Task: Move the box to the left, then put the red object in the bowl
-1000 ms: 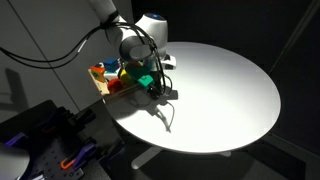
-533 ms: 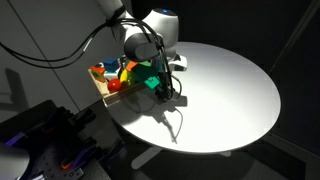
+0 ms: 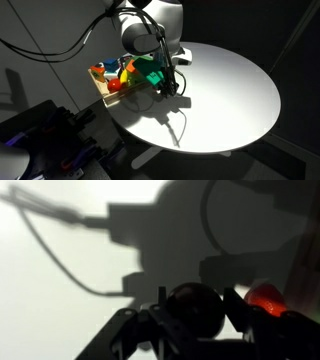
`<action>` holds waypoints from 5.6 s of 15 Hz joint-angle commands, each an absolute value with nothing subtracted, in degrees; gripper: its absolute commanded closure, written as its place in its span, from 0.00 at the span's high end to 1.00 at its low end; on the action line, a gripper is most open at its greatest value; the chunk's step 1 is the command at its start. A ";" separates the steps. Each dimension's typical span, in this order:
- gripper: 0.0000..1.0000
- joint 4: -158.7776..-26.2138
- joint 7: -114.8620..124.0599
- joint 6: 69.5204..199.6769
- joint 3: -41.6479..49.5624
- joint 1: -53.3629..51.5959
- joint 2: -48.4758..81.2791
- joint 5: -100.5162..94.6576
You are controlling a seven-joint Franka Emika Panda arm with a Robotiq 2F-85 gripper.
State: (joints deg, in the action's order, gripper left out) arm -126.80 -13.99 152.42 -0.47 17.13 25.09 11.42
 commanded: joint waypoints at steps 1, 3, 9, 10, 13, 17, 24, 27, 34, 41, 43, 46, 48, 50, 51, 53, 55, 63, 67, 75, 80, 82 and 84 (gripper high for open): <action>0.34 -129.14 -18.11 151.03 -2.84 18.65 20.67 15.38; 0.34 -129.73 -19.15 150.93 -3.36 18.31 19.37 16.96; 0.34 -131.96 -22.95 151.09 -5.49 17.79 14.65 23.11; 0.34 -132.32 -23.71 151.19 -5.70 17.63 13.92 24.17; 0.34 -133.62 -25.74 151.39 -5.96 16.68 11.73 26.60; 0.34 -135.34 -26.64 152.86 -5.62 14.16 9.91 27.03; 0.34 -136.12 -25.95 156.56 -5.89 10.09 10.30 26.30; 0.34 -135.58 -25.60 157.94 -6.27 9.15 11.13 26.35; 0.34 -134.26 -23.76 160.70 -7.09 7.76 13.55 25.23; 0.91 -133.57 -22.57 160.72 -7.51 8.11 14.96 24.24; 1.00 -134.14 -22.59 160.41 -7.72 8.34 14.43 24.72; 1.00 -134.58 -23.91 159.59 -8.48 9.23 13.68 26.34; 1.00 -135.20 -25.06 158.81 -9.17 10.20 12.86 28.11; 1.00 -135.78 -26.31 158.14 -10.14 11.31 12.16 30.86; 1.00 -136.06 -26.96 157.82 -10.54 11.80 11.77 32.62; 1.00 -136.67 -27.96 156.42 -10.72 12.39 10.80 35.55; 1.00 -137.39 -27.38 154.05 -9.31 11.66 9.31 36.25; 1.00 -141.33 -19.85 144.59 -2.05 8.29 0.74 27.05; 1.00 -141.76 -12.24 138.62 0.83 7.19 -3.13 18.60; 1.00 -141.34 0.78 126.60 2.43 6.97 -9.71 6.86; 1.00 -142.74 0.79 123.17 3.03 6.89 -15.51 7.20; 1.00 -143.76 -0.01 124.49 3.33 6.81 -17.83 7.69; 1.00 -144.90 -0.73 125.99 3.47 6.74 -20.02 7.42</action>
State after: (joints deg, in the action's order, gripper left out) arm -141.99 -0.37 124.24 2.22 7.91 -15.26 7.67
